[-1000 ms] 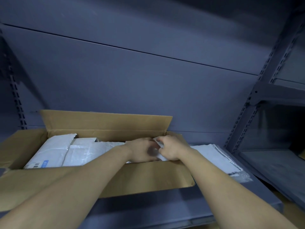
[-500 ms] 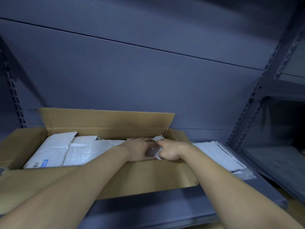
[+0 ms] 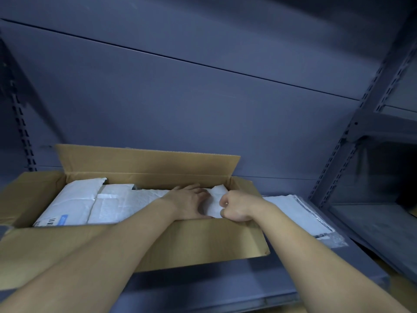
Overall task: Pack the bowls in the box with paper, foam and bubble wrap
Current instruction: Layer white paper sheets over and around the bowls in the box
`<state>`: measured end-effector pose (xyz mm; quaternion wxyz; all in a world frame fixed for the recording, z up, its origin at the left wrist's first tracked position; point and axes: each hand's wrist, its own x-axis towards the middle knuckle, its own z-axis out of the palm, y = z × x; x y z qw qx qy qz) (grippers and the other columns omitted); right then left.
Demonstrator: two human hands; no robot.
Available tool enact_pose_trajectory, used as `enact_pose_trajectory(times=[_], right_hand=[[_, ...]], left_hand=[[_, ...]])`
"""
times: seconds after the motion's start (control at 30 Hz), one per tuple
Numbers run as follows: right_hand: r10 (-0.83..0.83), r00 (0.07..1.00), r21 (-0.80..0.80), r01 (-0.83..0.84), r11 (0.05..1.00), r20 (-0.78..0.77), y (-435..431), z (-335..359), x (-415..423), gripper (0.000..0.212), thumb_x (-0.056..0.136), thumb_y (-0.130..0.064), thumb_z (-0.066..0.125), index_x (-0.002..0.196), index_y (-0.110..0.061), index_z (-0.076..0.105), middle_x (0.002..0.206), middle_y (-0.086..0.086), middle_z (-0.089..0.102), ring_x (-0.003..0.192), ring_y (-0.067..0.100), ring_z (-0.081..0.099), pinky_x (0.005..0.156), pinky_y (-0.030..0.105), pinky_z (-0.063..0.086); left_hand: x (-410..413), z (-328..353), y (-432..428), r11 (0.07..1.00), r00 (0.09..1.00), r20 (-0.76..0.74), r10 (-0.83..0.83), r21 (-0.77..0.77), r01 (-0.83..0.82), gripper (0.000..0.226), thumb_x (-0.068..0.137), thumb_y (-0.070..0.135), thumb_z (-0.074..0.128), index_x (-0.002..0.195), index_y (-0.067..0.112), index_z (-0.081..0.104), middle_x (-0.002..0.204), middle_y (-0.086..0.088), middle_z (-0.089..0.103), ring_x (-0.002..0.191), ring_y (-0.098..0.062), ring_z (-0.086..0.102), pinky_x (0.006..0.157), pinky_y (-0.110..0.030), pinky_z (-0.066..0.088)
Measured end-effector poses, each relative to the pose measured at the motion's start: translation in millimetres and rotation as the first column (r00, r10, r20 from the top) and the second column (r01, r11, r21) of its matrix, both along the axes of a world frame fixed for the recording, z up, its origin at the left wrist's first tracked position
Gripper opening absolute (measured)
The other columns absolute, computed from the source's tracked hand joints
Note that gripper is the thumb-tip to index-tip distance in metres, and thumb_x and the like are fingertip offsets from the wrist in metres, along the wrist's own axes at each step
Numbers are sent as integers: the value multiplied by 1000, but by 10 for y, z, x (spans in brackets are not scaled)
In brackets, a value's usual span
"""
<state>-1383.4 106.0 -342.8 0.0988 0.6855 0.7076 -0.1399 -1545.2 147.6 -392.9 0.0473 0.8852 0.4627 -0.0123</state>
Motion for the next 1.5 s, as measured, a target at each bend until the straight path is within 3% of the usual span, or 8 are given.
enact_pose_trajectory(times=[0.27,0.33,0.73,0.93,1.13,1.27,1.37,1.5], right_hand=[[-6,990,134,25,991,-139,35,-62,31,53,96,-22,48,148,-14,40,151,6,42,132,25,46,95,27,41],[2,991,155,19,988,-131,84,-81,-11,55,97,-17,47,150,-11,34,153,9,37,137,26,40,102,29,38],[13,996,52,-8,999,-94,194,-220,-63,61,98,-19,46,154,-12,24,164,5,16,146,24,26,114,33,30],[-10,995,155,25,988,-96,167,-220,-42,48,96,-18,49,142,-8,44,147,10,45,130,27,47,103,34,44],[-26,996,98,34,995,-81,146,-205,-33,49,94,-17,52,142,-9,49,144,9,50,130,26,49,105,35,45],[7,983,185,28,982,-184,116,-226,-3,47,96,-18,52,142,-12,49,146,7,49,132,25,48,106,34,43],[104,936,345,19,938,-336,50,-244,31,43,96,-16,52,139,-16,52,142,7,49,129,24,48,106,33,41],[245,889,481,-33,876,-386,-68,-258,147,46,96,-19,53,141,-21,50,151,-4,39,137,15,38,109,23,30]], left_hand=[[0,21,-37,1000,999,45,-19,-1,20,81,90,69,42,156,27,20,162,12,18,151,-9,6,119,-41,13],[9,30,-58,1000,999,46,-6,-24,7,82,89,74,35,156,29,19,162,14,17,151,-8,4,119,-40,10],[7,4,-37,997,998,-66,10,-75,-15,79,92,71,30,157,29,13,164,12,8,151,-10,-2,119,-43,6],[18,2,-42,1000,999,-40,-4,-22,3,77,93,69,33,156,27,17,164,11,14,151,-10,3,120,-41,8],[14,-20,-22,999,997,-72,-2,-49,-2,77,94,68,32,157,25,15,164,10,12,151,-11,1,120,-41,7],[5,16,-50,999,995,93,29,-48,-24,84,87,75,37,155,27,23,162,11,19,151,-10,7,119,-43,14],[-49,68,-100,996,960,272,71,-62,-57,104,65,85,31,152,27,30,158,9,30,147,-12,22,117,-44,26],[-123,96,-172,987,882,454,125,-146,-64,99,64,82,40,148,30,36,153,9,38,140,-12,34,112,-36,33]])
